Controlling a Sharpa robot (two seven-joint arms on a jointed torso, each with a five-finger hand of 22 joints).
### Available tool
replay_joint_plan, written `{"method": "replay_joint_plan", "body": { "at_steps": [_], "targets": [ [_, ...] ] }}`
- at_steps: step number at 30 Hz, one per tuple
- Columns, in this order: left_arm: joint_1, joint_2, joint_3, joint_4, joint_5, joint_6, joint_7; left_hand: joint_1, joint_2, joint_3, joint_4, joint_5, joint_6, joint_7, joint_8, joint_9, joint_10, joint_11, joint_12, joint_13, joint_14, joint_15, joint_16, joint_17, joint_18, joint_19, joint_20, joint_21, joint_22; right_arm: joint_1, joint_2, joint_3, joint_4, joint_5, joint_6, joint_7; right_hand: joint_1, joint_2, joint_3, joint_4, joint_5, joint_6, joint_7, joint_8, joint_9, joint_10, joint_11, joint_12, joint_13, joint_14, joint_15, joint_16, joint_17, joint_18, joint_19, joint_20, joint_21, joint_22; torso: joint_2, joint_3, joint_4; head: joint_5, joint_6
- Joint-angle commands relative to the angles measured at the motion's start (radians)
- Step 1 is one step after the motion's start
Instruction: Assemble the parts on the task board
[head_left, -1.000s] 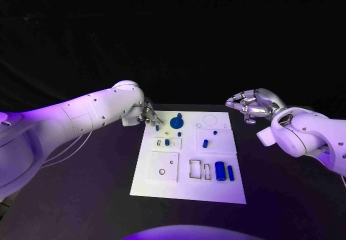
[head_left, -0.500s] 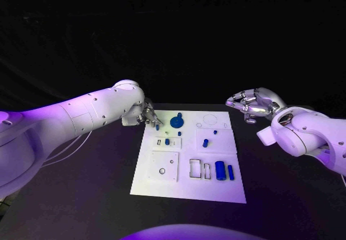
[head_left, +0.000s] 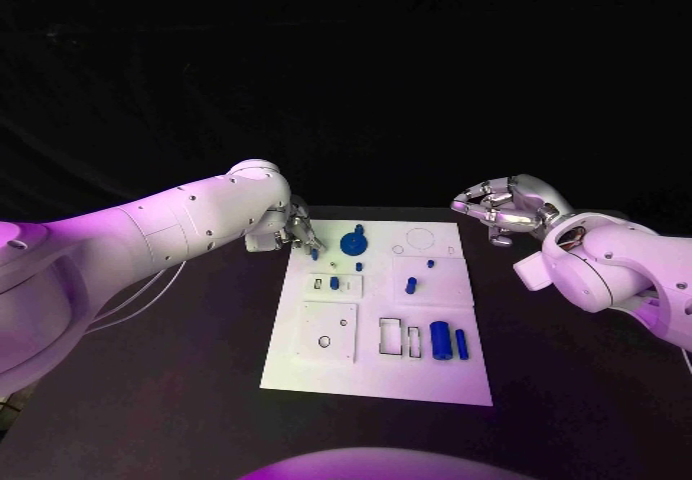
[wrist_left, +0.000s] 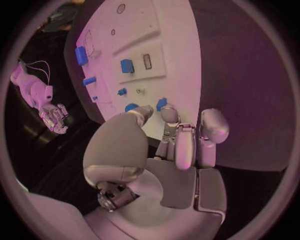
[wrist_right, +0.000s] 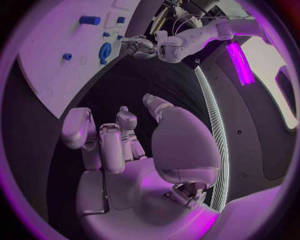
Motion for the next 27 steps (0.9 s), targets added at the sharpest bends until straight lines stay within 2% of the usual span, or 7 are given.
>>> {"method": "replay_joint_plan", "body": {
  "at_steps": [1, 13, 17, 19, 21, 25, 27],
  "targets": [
    [0.0, 0.003, 0.0, 0.0, 0.013, 0.014, 0.013, 0.039, 0.007, 0.022, -0.006, 0.002, 0.008, -0.001, -0.005, -0.005, 0.0, -0.01, 0.005, -0.003, 0.066, -0.006, 0.005, 0.103, 0.01, 0.005, -0.003, 0.004, 0.0, 0.0, 0.001, 0.0, 0.0, -0.002, 0.015, 0.005, 0.0, 0.004, -0.002, 0.001, 0.004, -0.008, 0.0, 0.004, 0.002, 0.003, -0.003, 0.003, 0.001, 0.032, -0.006, -0.004, 0.0, 0.018, -0.005, 0.001, -0.002, 0.0, -0.001, -0.0001, -0.0002, 0.0, -0.001],
    [0.0, 0.005, -0.001, -0.003, 0.017, 0.022, 0.013, 0.072, 0.012, 0.045, -0.012, 0.001, 0.015, -0.004, 0.0, -0.007, 0.001, -0.013, 0.005, -0.004, 0.066, -0.008, 0.005, 0.104, 0.01, 0.006, -0.005, 0.005, 0.002, 0.0, 0.0, 0.0, 0.001, -0.002, 0.015, 0.005, 0.0, 0.004, -0.002, 0.001, 0.004, -0.008, 0.0, 0.004, 0.002, 0.003, -0.003, 0.003, 0.001, 0.032, -0.006, -0.004, 0.0, 0.018, -0.005, 0.001, -0.002, 0.0, 0.0, 0.0, -0.0003, 0.0, -0.003],
    [-0.001, 0.006, -0.001, -0.004, 0.022, 0.014, 0.016, 0.099, 0.023, 0.072, -0.02, 0.001, 0.017, -0.008, 0.004, -0.009, 0.002, -0.016, 0.004, -0.005, 0.067, -0.011, 0.006, 0.105, 0.009, 0.006, -0.007, 0.006, 0.005, 0.0, 0.0, 0.0, 0.001, -0.002, 0.015, 0.005, 0.001, 0.006, -0.003, 0.002, 0.006, -0.008, 0.0, 0.006, 0.002, 0.002, -0.003, 0.003, 0.0, 0.032, -0.007, -0.005, -0.001, 0.018, -0.005, 0.001, -0.004, -0.001, 0.0, 0.0002, -0.0009, 0.0, -0.005],
    [-0.001, 0.006, -0.002, -0.004, 0.026, 0.008, 0.018, 0.138, 0.037, 0.118, -0.043, -0.019, 0.019, -0.011, 0.013, -0.007, 0.005, -0.02, 0.004, -0.003, 0.068, -0.015, 0.007, 0.109, 0.009, 0.008, -0.01, 0.008, 0.009, 0.0, 0.0, 0.0, 0.001, -0.002, 0.015, 0.005, 0.001, 0.006, -0.003, 0.002, 0.006, -0.008, 0.0, 0.006, 0.002, 0.002, -0.003, 0.003, 0.0, 0.032, -0.007, -0.005, -0.001, 0.018, -0.005, 0.001, -0.004, -0.001, 0.0, 0.0002, -0.0012, 0.0, -0.005],
    [-0.002, 0.004, -0.002, -0.003, 0.033, -0.001, 0.021, 0.178, 0.041, 0.21, -0.086, -0.041, 0.016, -0.012, 0.037, 0.008, 0.012, -0.022, 0.003, 0.0, 0.069, -0.018, 0.009, 0.113, 0.008, 0.01, -0.015, 0.011, 0.014, 0.0, 0.0, 0.0, 0.001, -0.002, 0.015, 0.006, 0.001, 0.006, -0.003, 0.002, 0.006, -0.008, 0.0, 0.006, 0.002, 0.002, -0.003, 0.003, 0.0, 0.032, -0.007, -0.005, -0.001, 0.018, -0.005, 0.001, -0.004, -0.001, -0.001, 0.0004, -0.0013, 0.0, -0.006],
    [-0.003, -0.003, -0.002, 0.003, 0.052, -0.013, 0.028, 0.143, -0.004, 0.381, -0.141, -0.043, 0.004, -0.009, 0.078, 0.035, 0.021, -0.019, -0.002, -0.007, 0.068, -0.015, 0.009, 0.111, 0.007, 0.013, -0.013, 0.017, 0.023, 0.0, 0.0, 0.0, 0.0, -0.002, 0.015, 0.006, 0.001, 0.007, -0.004, 0.003, 0.007, -0.008, 0.0, 0.006, 0.002, 0.003, -0.003, 0.003, 0.0, 0.032, -0.007, -0.005, -0.001, 0.018, -0.005, 0.001, -0.005, -0.001, -0.001, 0.0005, -0.0011, 0.0, -0.006],
    [-0.003, -0.006, -0.002, 0.005, 0.058, -0.017, 0.029, 0.132, -0.014, 0.413, -0.155, -0.04, 0.004, -0.009, 0.086, 0.04, 0.025, -0.02, 0.0, -0.003, 0.069, -0.016, 0.009, 0.112, 0.007, 0.014, -0.013, 0.02, 0.026, -0.001, 0.0, 0.0, 0.0, -0.002, 0.015, 0.006, 0.001, 0.007, -0.004, 0.003, 0.007, -0.008, 0.0, 0.006, 0.002, 0.003, -0.003, 0.003, 0.0, 0.032, -0.007, -0.005, -0.001, 0.018, -0.005, 0.001, -0.005, -0.001, -0.001, 0.0006, -0.0003, 0.0, -0.006]
  ]
}}
